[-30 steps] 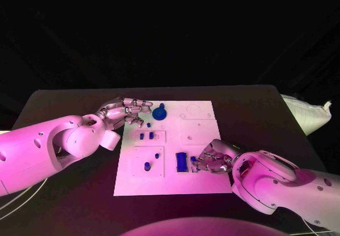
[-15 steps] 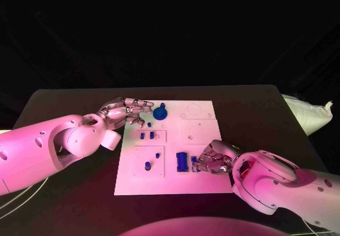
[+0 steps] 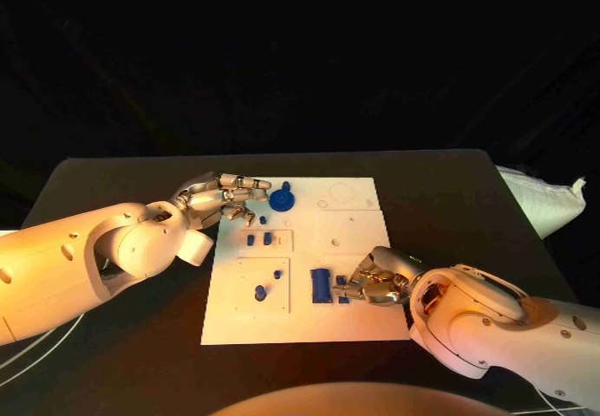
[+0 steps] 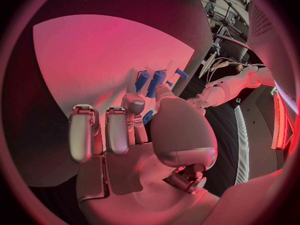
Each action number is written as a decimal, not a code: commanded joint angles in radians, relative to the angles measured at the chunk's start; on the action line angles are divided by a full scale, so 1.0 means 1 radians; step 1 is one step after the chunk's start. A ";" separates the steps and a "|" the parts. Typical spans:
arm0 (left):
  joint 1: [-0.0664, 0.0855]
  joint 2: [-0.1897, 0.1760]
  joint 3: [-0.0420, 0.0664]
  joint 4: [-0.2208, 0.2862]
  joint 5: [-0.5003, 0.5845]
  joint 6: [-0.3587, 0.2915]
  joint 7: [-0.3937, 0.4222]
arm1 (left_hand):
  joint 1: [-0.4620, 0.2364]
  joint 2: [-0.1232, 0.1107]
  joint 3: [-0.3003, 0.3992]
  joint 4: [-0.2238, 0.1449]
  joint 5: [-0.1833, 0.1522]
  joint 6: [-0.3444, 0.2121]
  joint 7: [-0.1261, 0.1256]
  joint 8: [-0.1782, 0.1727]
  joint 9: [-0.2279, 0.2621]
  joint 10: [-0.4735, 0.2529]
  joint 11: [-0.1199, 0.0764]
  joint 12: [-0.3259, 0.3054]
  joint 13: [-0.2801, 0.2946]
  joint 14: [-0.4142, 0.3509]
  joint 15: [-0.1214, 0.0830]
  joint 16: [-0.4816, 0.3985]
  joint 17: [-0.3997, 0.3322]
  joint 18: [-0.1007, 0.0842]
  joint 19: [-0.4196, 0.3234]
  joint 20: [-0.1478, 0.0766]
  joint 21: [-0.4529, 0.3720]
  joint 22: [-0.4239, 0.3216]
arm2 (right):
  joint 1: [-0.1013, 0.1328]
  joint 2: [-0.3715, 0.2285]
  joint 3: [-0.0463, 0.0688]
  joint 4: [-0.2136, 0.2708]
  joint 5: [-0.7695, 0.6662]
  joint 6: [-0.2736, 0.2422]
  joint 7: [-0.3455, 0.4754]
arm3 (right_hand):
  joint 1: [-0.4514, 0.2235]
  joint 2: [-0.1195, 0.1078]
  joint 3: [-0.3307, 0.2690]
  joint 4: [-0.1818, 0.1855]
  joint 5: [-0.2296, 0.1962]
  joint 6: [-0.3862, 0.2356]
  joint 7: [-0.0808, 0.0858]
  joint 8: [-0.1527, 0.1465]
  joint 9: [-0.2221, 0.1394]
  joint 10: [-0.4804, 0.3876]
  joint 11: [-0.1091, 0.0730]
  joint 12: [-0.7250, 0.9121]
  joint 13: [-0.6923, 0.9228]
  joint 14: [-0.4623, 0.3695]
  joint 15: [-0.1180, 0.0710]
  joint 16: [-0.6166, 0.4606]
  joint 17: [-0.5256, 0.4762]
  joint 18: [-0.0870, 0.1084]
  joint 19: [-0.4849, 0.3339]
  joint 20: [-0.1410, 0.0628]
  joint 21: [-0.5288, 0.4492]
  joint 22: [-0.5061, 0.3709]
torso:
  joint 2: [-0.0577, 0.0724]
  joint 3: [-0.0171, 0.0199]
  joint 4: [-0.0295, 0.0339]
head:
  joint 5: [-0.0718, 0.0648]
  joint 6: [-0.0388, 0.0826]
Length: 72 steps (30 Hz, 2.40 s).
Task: Assemble the parts on the task board
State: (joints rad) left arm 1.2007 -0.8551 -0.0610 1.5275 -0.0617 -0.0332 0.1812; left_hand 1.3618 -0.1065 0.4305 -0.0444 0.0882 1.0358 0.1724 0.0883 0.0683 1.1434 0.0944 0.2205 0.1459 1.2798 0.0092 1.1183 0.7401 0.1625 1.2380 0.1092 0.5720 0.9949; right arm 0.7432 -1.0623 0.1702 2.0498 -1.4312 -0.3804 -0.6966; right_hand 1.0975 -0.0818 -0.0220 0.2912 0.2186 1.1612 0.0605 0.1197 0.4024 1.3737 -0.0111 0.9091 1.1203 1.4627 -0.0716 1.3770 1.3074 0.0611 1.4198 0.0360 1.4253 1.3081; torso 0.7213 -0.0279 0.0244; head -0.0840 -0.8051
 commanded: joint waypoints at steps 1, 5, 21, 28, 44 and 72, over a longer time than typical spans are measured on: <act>0.000 0.002 0.000 0.001 -0.013 0.026 -0.001 | 0.006 0.003 0.000 -0.004 0.003 -0.009 -0.001 0.003 0.000 -0.010 0.000 0.006 0.001 -0.008 0.002 -0.005 -0.001 0.014 -0.006 0.003 -0.003 -0.001 | -0.001 -0.004 0.000 0.008 -0.021 0.017 0.001 | 0.008 0.002 -0.013 -0.003 -0.008 -0.002 0.006 -0.004 0.003 -0.004 0.003 -0.001 0.001 0.063 0.000 -0.004 0.023 -0.004 -0.004 0.006 -0.005 0.042 | -0.001 0.0009 -0.0013 | 0.000 0.001; 0.000 0.001 0.000 0.000 -0.015 0.027 -0.002 | 0.006 0.003 0.000 -0.004 0.003 -0.009 -0.001 0.003 0.000 -0.010 0.000 0.006 0.001 -0.008 0.002 -0.005 -0.001 0.014 -0.006 0.003 -0.003 -0.001 | -0.001 -0.014 0.000 0.023 -0.022 0.034 0.006 | 0.080 0.001 -0.030 -0.018 -0.034 -0.003 0.006 -0.003 0.007 -0.005 0.003 0.001 0.005 0.063 -0.001 -0.004 0.023 -0.004 -0.003 0.005 -0.005 0.044 | 0.000 0.0014 -0.0018 | -0.001 0.002; 0.000 0.000 0.000 -0.003 -0.016 0.027 -0.002 | 0.004 0.002 -0.002 -0.004 0.003 -0.011 0.001 0.002 -0.001 -0.012 0.002 0.007 0.001 -0.008 0.003 -0.005 -0.001 0.013 -0.007 0.003 -0.005 -0.001 | -0.002 -0.024 0.000 0.018 -0.017 0.057 0.006 | 0.175 0.038 -0.060 -0.031 -0.066 -0.002 0.007 -0.003 0.015 -0.003 0.003 0.006 0.011 0.064 0.000 -0.002 0.026 -0.005 0.000 0.006 -0.003 0.048 | 0.001 -0.0016 0.0024 | -0.004 0.000; 0.000 -0.001 0.000 -0.001 -0.016 0.025 -0.003 | 0.003 0.002 -0.002 -0.003 0.003 -0.012 0.001 0.002 -0.001 -0.013 0.002 0.008 0.001 -0.008 0.004 -0.004 0.000 0.013 -0.006 0.003 -0.004 -0.001 | -0.002 -0.019 0.000 0.005 -0.016 0.068 0.001 | 0.170 0.057 -0.071 -0.016 -0.063 0.000 0.006 -0.002 0.016 0.001 0.002 0.012 0.015 0.065 -0.001 0.000 0.030 -0.006 0.002 0.006 -0.001 0.051 | 0.001 -0.0012 0.0012 | 0.000 0.000; 0.000 0.003 0.000 -0.004 -0.028 0.023 -0.001 | 0.003 0.002 -0.003 -0.003 0.003 -0.012 0.001 0.002 -0.001 -0.013 0.002 0.008 0.001 -0.009 0.004 -0.005 -0.003 0.014 -0.008 0.003 -0.008 -0.003 | -0.005 0.024 -0.001 -0.028 -0.069 0.077 -0.002 | 0.206 0.072 -0.077 -0.026 -0.060 0.001 0.004 -0.001 0.019 0.003 0.000 0.018 0.020 0.066 -0.002 0.002 0.032 -0.006 0.003 0.004 -0.001 0.052 | -0.002 -0.0004 -0.0006 | 0.000 0.003; -0.032 0.035 0.000 -0.119 0.182 -0.238 0.136 | -0.008 0.007 -0.011 0.005 0.003 -0.006 -0.001 0.010 0.000 -0.008 -0.001 0.027 0.007 -0.075 0.003 -0.096 -0.137 0.020 -0.033 0.004 -0.059 -0.032 | 0.141 0.071 -0.001 -0.392 0.977 -0.091 0.920 | 0.376 0.129 -0.138 -0.111 -0.029 -0.189 0.087 -0.055 -0.016 -0.288 0.089 -0.547 -0.420 -0.170 0.071 -0.763 -0.644 0.121 -0.429 0.066 -0.608 -0.605 | -0.080 -0.0264 0.0106 | -0.009 0.120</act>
State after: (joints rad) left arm 1.1694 -0.8238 -0.0626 1.4158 0.0400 -0.1793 0.2421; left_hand 1.3609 -0.1056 0.4260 -0.0398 0.0883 1.0285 0.1726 0.0927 0.0683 1.1363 0.0944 0.2452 0.1528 1.2143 0.0123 1.0344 0.6197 0.1626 1.2111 0.1121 0.5165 0.9645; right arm 0.8804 -1.0003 0.1698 1.6813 -0.7358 -0.4879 -0.0230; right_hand 1.4585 0.0437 -0.1614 0.1873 0.1880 0.9865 0.1416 0.0675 0.3904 1.1028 0.0679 0.3952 0.7321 1.3077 -0.0072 0.6619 0.6961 0.1700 1.0077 0.0968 0.8572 0.7374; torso 0.6568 -0.0482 0.0321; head -0.0968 -0.7133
